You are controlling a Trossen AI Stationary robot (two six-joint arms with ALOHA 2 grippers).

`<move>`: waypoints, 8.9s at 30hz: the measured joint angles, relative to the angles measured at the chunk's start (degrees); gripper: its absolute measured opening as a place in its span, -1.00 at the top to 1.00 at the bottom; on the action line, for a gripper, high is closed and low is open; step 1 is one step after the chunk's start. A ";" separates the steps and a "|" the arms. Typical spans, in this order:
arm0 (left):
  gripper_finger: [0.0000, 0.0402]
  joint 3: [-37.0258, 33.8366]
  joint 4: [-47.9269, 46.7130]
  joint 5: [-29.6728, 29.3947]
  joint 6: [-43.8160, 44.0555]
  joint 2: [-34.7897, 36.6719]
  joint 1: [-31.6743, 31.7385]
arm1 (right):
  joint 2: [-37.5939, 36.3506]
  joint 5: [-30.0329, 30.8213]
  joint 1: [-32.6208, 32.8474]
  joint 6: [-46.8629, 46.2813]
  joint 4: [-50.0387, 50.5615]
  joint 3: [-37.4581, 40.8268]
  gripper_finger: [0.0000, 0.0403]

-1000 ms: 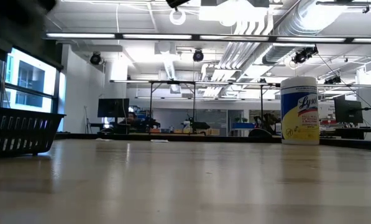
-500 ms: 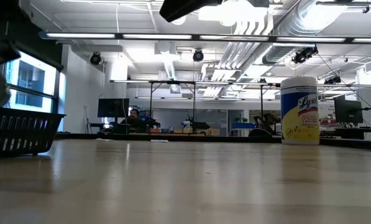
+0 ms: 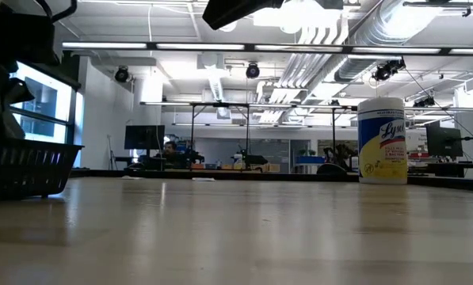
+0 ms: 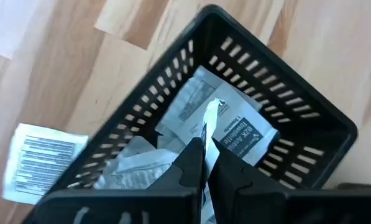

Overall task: Pick & Place First Aid Supplies
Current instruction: Put the towelette pack into the top black bin

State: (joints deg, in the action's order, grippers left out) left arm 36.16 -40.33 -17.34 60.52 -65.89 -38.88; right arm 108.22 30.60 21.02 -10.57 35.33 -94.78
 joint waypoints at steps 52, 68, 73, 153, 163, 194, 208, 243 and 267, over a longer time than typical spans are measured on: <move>0.10 -2.31 16.34 -13.77 -24.81 0.38 53.34 | 5.07 -4.45 -1.27 1.98 -3.93 0.04 0.44; 0.10 -1.41 40.25 -9.00 -30.42 -19.79 83.07 | 5.03 -4.43 2.03 4.61 -3.10 0.04 0.44; 0.10 2.68 40.40 -10.24 -30.35 -24.96 85.88 | 5.03 -4.19 2.00 4.60 -2.86 0.04 0.44; 0.10 3.48 37.79 -2.44 -22.56 -27.60 42.66 | 4.85 -3.99 4.09 1.70 3.43 0.02 0.44; 0.10 3.37 35.39 -4.04 -22.71 -24.00 42.30 | 4.85 -3.66 4.00 1.71 3.37 0.02 0.44; 0.60 -2.12 43.72 0.99 -26.58 -24.35 45.11 | 4.85 -3.72 4.00 1.60 2.95 0.02 0.44; 0.96 -2.12 43.32 -0.18 -27.31 -24.35 44.71 | 4.85 -3.79 3.98 1.60 2.97 0.02 0.44; 1.00 -2.14 -2.24 -3.60 -9.23 26.37 6.68 | 4.85 -4.22 4.00 0.36 3.34 0.02 0.44; 1.00 -2.21 -8.69 -7.32 -1.48 5.37 -5.04 | 4.85 -4.25 2.47 1.64 2.51 0.02 0.44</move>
State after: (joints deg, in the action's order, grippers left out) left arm 33.95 -49.01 -24.66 59.05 -60.52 -43.92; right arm 113.08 26.35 23.49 -8.93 37.85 -94.76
